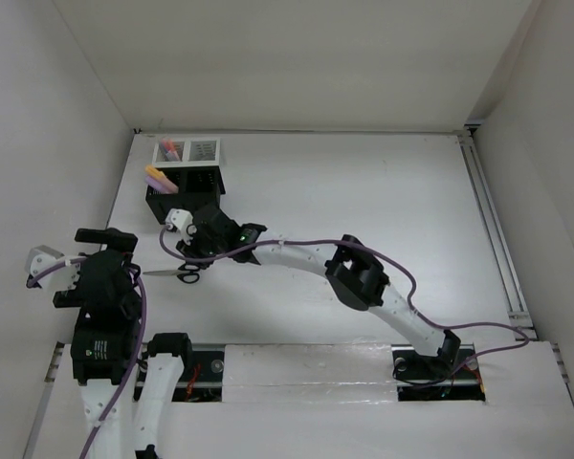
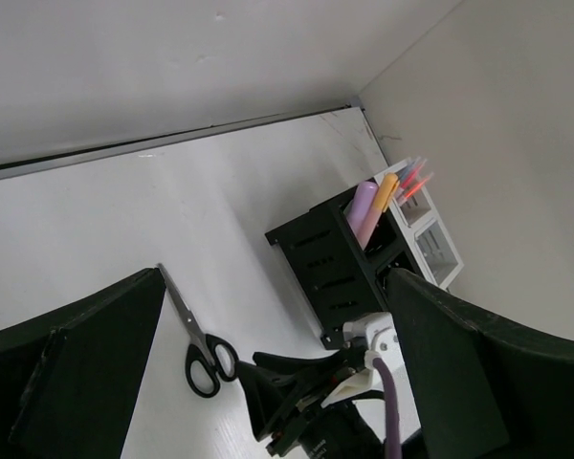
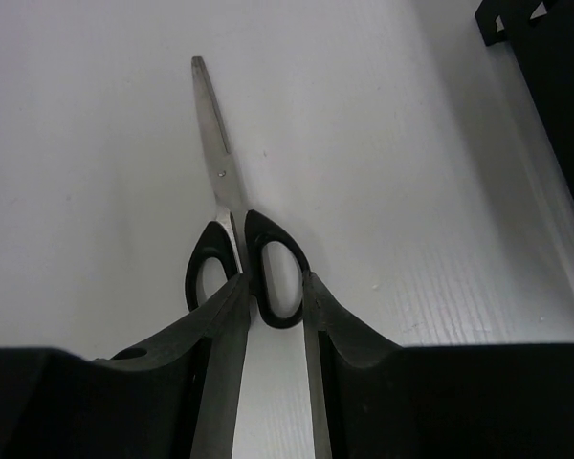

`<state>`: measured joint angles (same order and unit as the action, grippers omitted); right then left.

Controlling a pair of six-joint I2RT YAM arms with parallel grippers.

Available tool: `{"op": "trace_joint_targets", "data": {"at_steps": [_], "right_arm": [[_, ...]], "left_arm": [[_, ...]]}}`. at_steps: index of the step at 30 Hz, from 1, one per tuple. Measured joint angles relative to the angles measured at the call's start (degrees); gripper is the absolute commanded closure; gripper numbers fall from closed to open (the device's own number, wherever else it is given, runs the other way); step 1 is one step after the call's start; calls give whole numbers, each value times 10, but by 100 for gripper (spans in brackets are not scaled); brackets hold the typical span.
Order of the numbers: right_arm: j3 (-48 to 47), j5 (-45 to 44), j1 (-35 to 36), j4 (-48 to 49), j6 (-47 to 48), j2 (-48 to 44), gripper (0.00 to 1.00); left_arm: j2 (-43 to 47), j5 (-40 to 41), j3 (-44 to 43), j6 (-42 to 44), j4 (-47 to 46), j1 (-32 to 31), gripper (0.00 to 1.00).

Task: Sort the stationery into containers
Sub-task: Move the scissors to the center of the board.

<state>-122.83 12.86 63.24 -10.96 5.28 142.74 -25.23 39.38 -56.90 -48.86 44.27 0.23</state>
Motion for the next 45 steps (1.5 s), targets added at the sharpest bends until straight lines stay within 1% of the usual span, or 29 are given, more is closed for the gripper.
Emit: {"op": "trace_joint_targets", "data": {"at_steps": [8, 17, 25, 34, 36, 40, 41, 45], "right_arm": [[-3, 1, 0, 0, -5, 36, 67], [-3, 1, 0, 3, -8, 37, 67], [-3, 2, 0, 3, -15, 37, 69], [10, 23, -3, 18, -32, 37, 69], [24, 28, -5, 31, -36, 33, 69], [98, 37, -6, 64, -47, -5, 69], [118, 37, -5, 70, -51, -17, 68], [160, 37, -2, 73, -58, -46, 66]], "left_arm": [[0, -4, 0, 6, -11, 0, 0], [0, -10, 1, 7, -13, 0, 0], [1, -12, 3, 8, -12, 0, 0], [7, -12, 3, 8, -16, 0, 0], [7, -13, 3, 8, -16, 0, 0], [7, -13, 3, 10, -16, 0, 0], [7, -13, 3, 10, -16, 0, 0], [7, -13, 3, 12, -16, 0, 0]]}}
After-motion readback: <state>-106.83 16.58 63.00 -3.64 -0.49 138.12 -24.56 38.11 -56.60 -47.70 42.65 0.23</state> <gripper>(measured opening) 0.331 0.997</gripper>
